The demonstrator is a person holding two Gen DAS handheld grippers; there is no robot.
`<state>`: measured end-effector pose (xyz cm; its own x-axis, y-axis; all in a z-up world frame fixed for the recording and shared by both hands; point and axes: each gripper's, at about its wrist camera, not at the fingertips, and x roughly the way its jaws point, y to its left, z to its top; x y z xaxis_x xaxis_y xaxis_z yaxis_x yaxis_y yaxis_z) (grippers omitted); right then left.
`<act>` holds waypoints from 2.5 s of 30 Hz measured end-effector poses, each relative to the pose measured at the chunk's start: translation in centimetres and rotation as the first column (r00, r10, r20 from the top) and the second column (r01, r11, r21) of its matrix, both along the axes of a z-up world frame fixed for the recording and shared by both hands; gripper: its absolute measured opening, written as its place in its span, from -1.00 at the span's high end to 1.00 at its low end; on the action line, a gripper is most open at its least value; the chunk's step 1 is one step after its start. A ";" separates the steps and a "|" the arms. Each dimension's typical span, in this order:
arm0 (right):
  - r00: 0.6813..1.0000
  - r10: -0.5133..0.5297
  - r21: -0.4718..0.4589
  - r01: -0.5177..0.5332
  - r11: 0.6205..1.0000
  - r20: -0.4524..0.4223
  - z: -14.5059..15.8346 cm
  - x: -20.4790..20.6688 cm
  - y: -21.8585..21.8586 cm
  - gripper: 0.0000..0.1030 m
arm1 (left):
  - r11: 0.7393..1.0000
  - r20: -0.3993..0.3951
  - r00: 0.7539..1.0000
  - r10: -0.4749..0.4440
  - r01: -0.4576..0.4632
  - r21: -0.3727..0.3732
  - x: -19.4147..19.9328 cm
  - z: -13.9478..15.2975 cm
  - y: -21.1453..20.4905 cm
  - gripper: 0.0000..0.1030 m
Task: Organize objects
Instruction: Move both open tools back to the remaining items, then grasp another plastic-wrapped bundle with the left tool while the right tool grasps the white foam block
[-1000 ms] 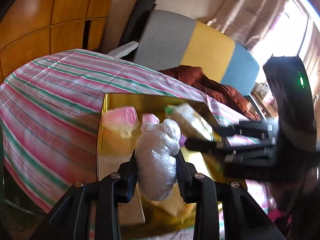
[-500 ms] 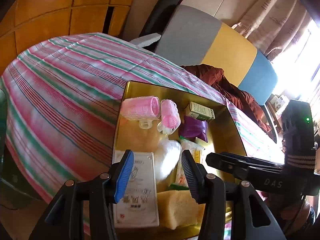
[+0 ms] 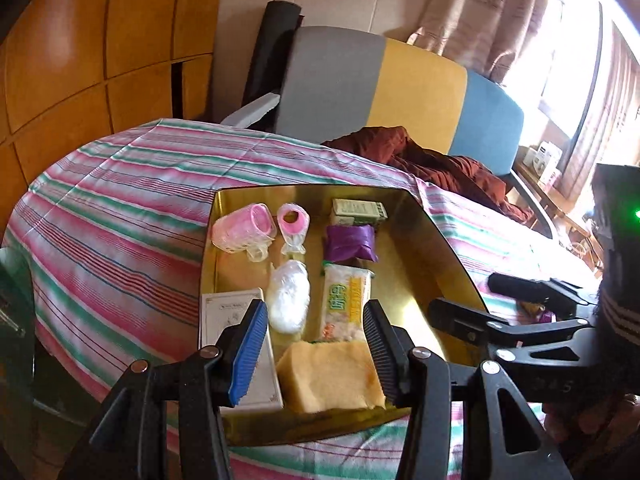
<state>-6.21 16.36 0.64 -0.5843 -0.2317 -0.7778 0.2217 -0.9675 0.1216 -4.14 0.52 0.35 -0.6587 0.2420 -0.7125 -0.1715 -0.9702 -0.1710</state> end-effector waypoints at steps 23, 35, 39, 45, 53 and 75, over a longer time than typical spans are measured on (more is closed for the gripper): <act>0.975 -0.201 0.096 0.211 0.973 -0.099 0.2 6.0 6.8 -0.99 | 0.981 -0.010 0.986 -0.167 0.165 -0.102 3.5 -0.7 5.6 0.03; 0.943 -0.322 0.107 0.330 0.938 -0.087 0.0 6.9 12.3 -0.99 | 0.950 -0.017 0.962 -0.271 0.265 -0.167 4.3 -0.7 8.8 0.03; 0.916 -0.392 0.122 0.400 0.908 -0.086 0.2 7.7 15.6 -0.99 | 0.938 -0.007 0.952 -0.307 0.301 -0.173 4.4 -0.9 9.9 0.03; 0.850 -0.521 0.150 0.527 0.837 -0.081 0.8 9.7 21.9 -0.99 | 0.912 0.015 0.928 -0.373 0.369 -0.181 4.6 -1.3 12.1 0.03; 0.721 -0.693 0.140 0.688 0.712 -0.019 1.1 13.1 30.9 -0.99 | 0.850 0.042 0.867 -0.496 0.495 -0.179 5.6 -1.7 16.7 0.03; 0.596 -0.786 -0.378 0.774 0.508 0.163 -1.8 17.9 38.9 -0.99 | 0.593 0.252 0.564 -0.786 0.803 0.051 8.9 -4.7 34.3 0.03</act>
